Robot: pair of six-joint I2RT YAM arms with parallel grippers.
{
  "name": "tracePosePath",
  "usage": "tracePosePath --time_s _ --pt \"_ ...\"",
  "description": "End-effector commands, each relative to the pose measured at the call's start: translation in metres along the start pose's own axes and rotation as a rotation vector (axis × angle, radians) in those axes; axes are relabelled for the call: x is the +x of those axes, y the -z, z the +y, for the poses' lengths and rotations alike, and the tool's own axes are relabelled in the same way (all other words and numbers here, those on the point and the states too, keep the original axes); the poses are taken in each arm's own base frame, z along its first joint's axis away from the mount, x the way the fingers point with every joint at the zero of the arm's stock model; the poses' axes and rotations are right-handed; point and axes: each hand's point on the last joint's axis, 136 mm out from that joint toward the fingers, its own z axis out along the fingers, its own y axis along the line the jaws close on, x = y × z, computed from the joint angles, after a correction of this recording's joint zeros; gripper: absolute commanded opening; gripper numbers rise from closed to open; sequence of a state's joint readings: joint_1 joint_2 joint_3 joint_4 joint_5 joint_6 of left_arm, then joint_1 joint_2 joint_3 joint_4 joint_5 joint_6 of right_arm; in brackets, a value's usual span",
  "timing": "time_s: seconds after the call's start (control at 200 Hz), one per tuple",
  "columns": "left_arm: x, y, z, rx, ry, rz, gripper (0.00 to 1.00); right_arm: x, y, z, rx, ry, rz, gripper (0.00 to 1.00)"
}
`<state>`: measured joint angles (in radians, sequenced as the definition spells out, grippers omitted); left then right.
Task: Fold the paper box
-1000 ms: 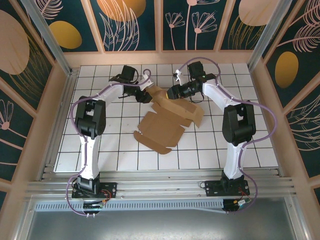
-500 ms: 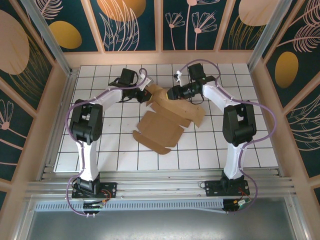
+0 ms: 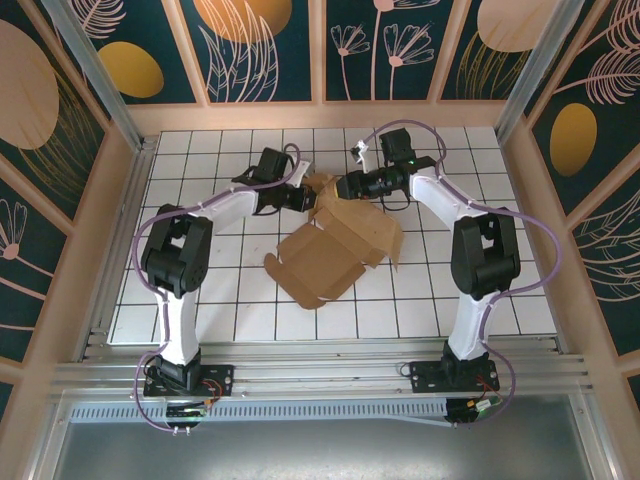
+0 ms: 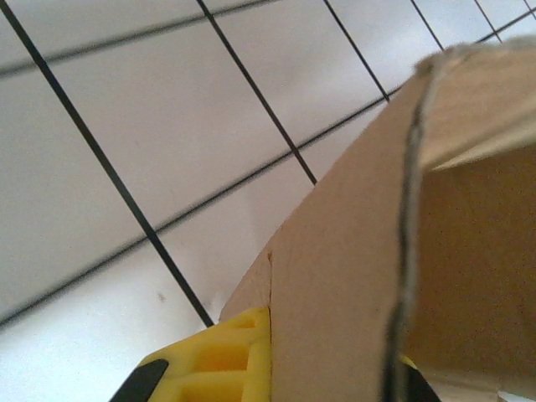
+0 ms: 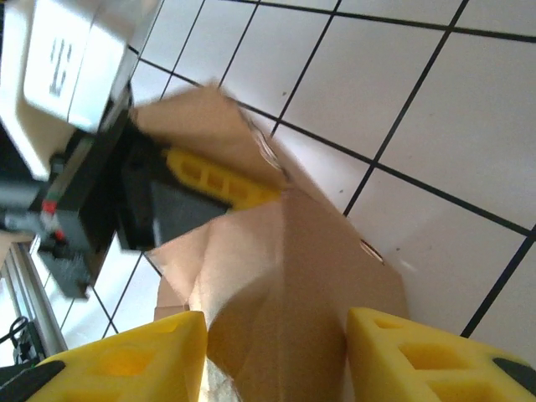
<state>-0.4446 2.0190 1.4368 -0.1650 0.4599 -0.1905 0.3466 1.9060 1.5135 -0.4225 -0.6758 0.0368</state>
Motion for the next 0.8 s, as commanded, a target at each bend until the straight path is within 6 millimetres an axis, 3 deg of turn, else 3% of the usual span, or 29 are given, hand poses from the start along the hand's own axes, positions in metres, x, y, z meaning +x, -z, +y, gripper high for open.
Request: tracePosePath --time_s 0.0,0.145,0.34,0.476,0.686,0.791 --pt "-0.028 0.030 -0.058 0.127 -0.018 -0.141 0.01 -0.002 -0.001 -0.006 0.063 -0.018 -0.018 0.51" --pt "-0.015 0.028 -0.038 0.019 -0.068 -0.140 0.00 -0.011 0.018 0.002 0.097 0.001 -0.056 0.53" --pt "-0.014 0.023 -0.059 0.053 -0.134 -0.145 0.00 -0.004 0.027 0.005 0.107 0.029 -0.116 0.53" --pt "-0.004 0.014 -0.065 0.070 -0.101 -0.141 0.13 0.002 0.024 0.002 0.104 0.023 -0.136 0.52" --pt "0.005 0.014 -0.094 0.257 -0.062 -0.184 0.31 0.009 0.018 -0.004 0.101 0.032 -0.121 0.51" --pt "0.013 0.010 -0.087 0.233 -0.060 -0.171 0.36 0.014 0.014 -0.008 0.110 0.034 -0.108 0.51"
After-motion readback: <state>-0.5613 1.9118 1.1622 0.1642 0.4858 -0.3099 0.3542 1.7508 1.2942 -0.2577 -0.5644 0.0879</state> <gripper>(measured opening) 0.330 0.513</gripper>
